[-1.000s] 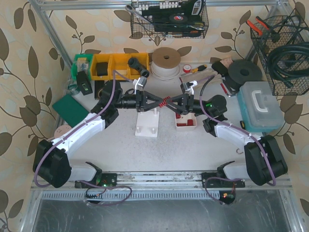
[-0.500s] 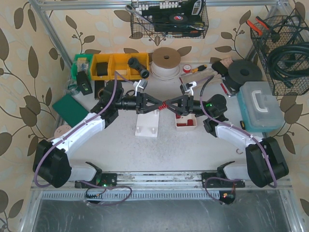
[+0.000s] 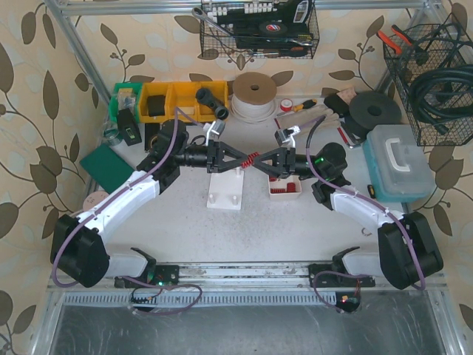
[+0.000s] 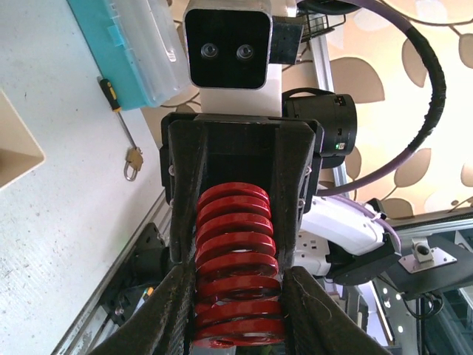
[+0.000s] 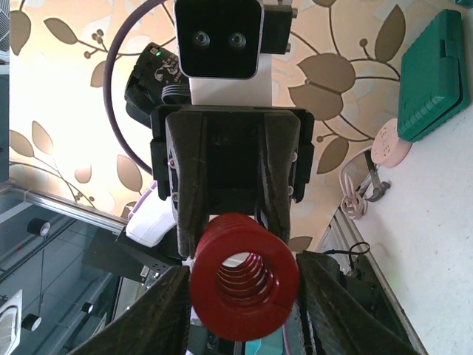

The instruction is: Install the large spring

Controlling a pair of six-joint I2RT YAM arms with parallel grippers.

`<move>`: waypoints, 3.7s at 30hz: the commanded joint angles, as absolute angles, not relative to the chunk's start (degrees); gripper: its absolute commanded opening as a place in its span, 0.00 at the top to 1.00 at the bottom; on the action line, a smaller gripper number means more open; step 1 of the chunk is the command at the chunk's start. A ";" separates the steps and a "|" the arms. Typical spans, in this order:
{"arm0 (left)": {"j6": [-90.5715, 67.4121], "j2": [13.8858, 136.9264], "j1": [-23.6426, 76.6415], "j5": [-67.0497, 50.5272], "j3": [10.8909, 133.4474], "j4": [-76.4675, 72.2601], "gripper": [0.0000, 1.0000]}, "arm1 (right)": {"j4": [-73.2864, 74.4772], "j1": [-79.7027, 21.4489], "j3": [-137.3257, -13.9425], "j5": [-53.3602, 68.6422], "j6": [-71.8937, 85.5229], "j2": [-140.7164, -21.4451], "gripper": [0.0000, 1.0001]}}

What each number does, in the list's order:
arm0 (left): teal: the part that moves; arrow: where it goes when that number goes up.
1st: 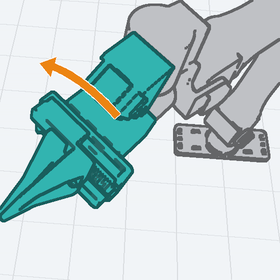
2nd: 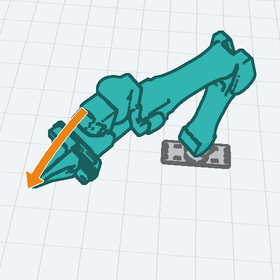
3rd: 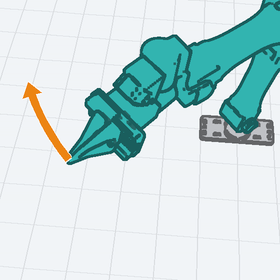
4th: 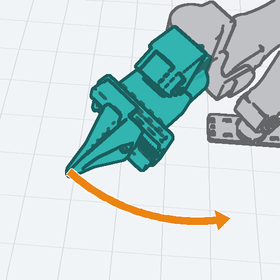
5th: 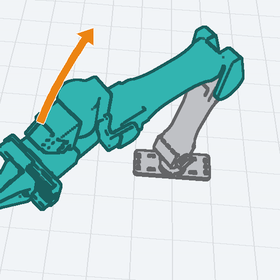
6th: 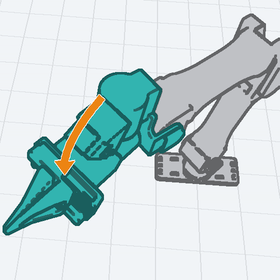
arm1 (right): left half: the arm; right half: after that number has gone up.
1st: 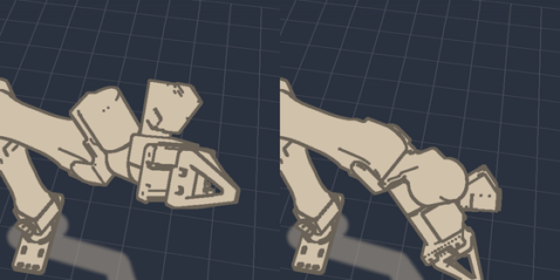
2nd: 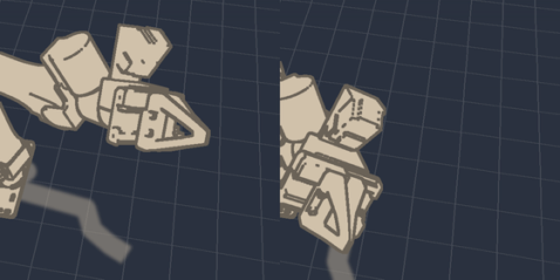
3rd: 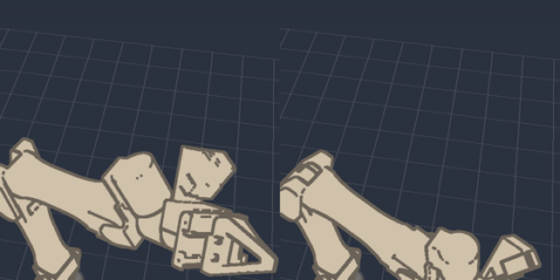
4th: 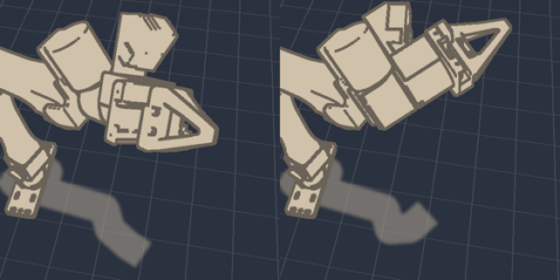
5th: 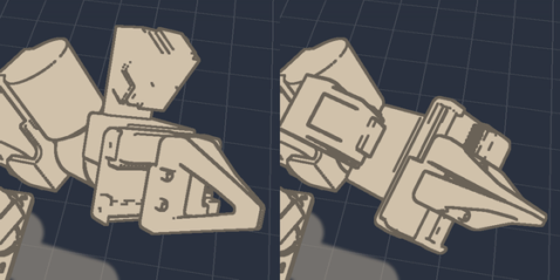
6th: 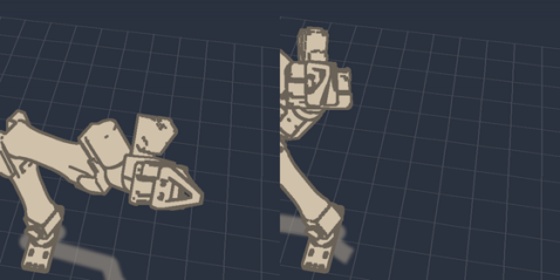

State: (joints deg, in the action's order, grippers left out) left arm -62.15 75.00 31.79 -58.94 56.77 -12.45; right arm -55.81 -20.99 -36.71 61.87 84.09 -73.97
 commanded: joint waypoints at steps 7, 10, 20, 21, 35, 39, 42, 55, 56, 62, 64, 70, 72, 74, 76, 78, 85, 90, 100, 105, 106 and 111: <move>-60.73 74.05 31.03 -61.21 58.57 -13.88 1.00 | -56.69 -21.23 -40.06 62.49 83.40 -73.62 0.59; -60.78 73.92 31.07 -61.17 58.38 -14.05 1.00 | -56.76 -21.22 -40.17 62.41 83.56 -73.86 0.59; -60.82 73.92 31.06 -61.35 57.86 -14.37 1.00 | -56.78 -21.21 -40.08 62.06 83.58 -74.42 0.59; -60.90 73.92 31.05 -61.35 57.84 -14.41 1.00 | -56.78 -21.22 -40.15 62.01 83.65 -74.55 0.57; -60.91 74.27 31.03 -61.00 57.63 -14.66 1.00 | -57.19 -21.48 -40.12 62.12 83.90 -74.71 0.65; -59.97 74.20 31.09 -60.84 58.04 -13.12 1.00 | -55.74 -21.46 -40.14 62.20 82.63 -74.51 0.85; -56.91 73.79 31.04 -59.82 58.85 -9.02 0.98 | -45.31 -21.45 -40.89 61.81 76.68 -72.92 1.00; -40.69 66.77 28.03 -37.57 61.99 21.80 0.23 | 24.84 -24.61 -62.79 39.85 30.93 -69.90 1.00; -39.44 65.28 28.04 -32.89 61.77 24.65 0.22 | 28.66 -25.93 -65.05 36.31 28.71 -71.05 1.00; -38.41 53.54 27.88 -11.66 51.83 26.23 0.21 | 44.84 -33.70 -77.81 15.88 21.20 -82.25 1.00; -38.21 51.61 27.82 -7.88 48.55 26.96 0.21 | 49.50 -36.13 -82.01 9.11 20.02 -85.50 1.00; -39.86 53.85 27.34 -6.78 41.15 25.38 0.24 | 57.12 -39.90 -91.66 -3.44 19.12 -94.23 1.00; -42.00 52.44 27.33 -8.48 36.85 19.12 0.24 | 58.90 -41.35 -94.25 -5.09 18.96 -96.66 1.00; -41.87 50.42 27.33 -7.29 36.18 18.41 0.22 | 60.35 -41.88 -97.19 -6.76 18.82 -98.87 1.00; -41.68 49.14 27.26 -7.16 34.80 16.94 0.19 | 61.22 -42.26 -99.46 -8.12 18.72 -100.96 1.00; -41.82 49.17 27.08 -8.41 33.95 15.59 0.20 | 61.87 -42.31 -101.69 -8.83 18.51 -103.07 1.00; -41.46 50.50 25.44 -11.41 33.22 14.02 0.19 | 62.59 -42.36 -108.43 -9.40 17.70 -110.84 1.00; -41.88 51.74 24.70 -11.38 33.28 14.41 0.17 | 62.99 -42.34 -112.72 -9.77 17.58 -115.30 1.00; -42.69 50.48 24.52 -10.29 31.74 12.70 0.16 | 62.49 -42.32 -115.41 -9.85 17.15 -118.65 1.00; -43.95 48.53 24.52 -7.44 30.40 12.35 0.12 | 63.11 -42.35 -116.18 -9.64 16.80 -120.26 1.00; -44.31 47.90 24.52 -6.50 30.08 12.38 0.10 | 63.11 -42.31 -116.18 -9.44 16.74 -120.48 1.00; -46.53 43.62 24.52 -2.92 27.75 11.99 0.08 | 62.95 -42.28 -115.49 -9.86 16.48 -121.02 1.00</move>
State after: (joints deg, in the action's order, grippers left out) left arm -44.31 46.54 25.08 -6.76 28.71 13.69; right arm 62.02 -42.04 -114.32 -8.60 17.30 -119.87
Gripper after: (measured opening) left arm 0.918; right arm 0.222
